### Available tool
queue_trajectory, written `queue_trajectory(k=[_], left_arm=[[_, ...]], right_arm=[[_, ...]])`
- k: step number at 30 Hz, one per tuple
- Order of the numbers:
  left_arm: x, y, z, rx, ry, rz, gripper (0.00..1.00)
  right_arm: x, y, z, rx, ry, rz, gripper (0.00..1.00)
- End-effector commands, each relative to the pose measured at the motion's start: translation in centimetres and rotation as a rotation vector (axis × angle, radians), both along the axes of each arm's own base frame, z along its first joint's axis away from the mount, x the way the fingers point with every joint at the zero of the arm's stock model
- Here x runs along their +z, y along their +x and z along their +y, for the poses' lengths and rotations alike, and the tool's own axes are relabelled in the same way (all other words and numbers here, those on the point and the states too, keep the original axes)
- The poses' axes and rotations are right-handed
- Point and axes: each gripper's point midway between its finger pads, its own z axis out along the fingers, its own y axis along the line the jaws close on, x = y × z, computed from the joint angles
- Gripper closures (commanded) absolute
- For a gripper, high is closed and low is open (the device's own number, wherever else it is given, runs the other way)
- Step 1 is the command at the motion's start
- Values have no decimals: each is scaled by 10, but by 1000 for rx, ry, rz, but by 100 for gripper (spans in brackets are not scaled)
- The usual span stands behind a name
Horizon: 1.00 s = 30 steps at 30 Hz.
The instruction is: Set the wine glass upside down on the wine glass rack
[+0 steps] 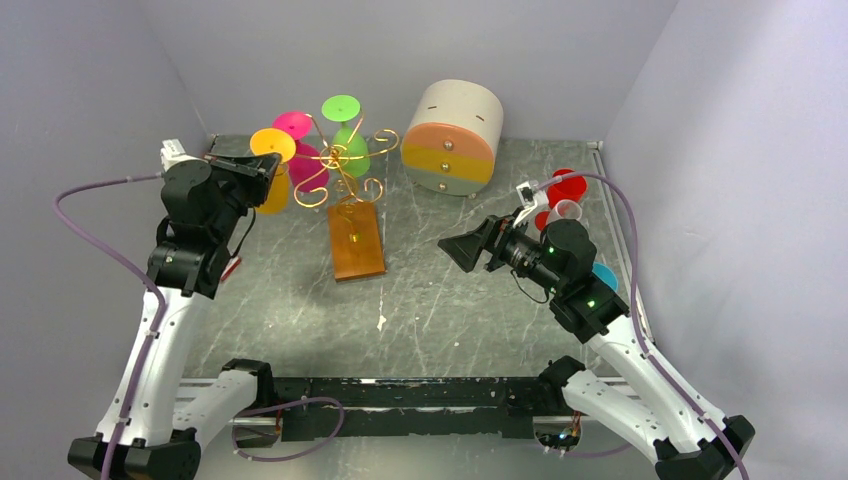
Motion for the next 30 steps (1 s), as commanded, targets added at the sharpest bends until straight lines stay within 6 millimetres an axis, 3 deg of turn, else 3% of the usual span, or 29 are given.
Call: queue_trajectory(k=[1,15,30], left_arm=[[13,-8,4,4,1,-46,93],[-4,-18,3,-6,-14,17,85],[-19,-19,-3,-35,-35,52,83]], right_arm=[[14,0,-2,-5,14,-41,0],[14,1,0,0,18,-37,0],[13,1,0,-2,18,-33,0]])
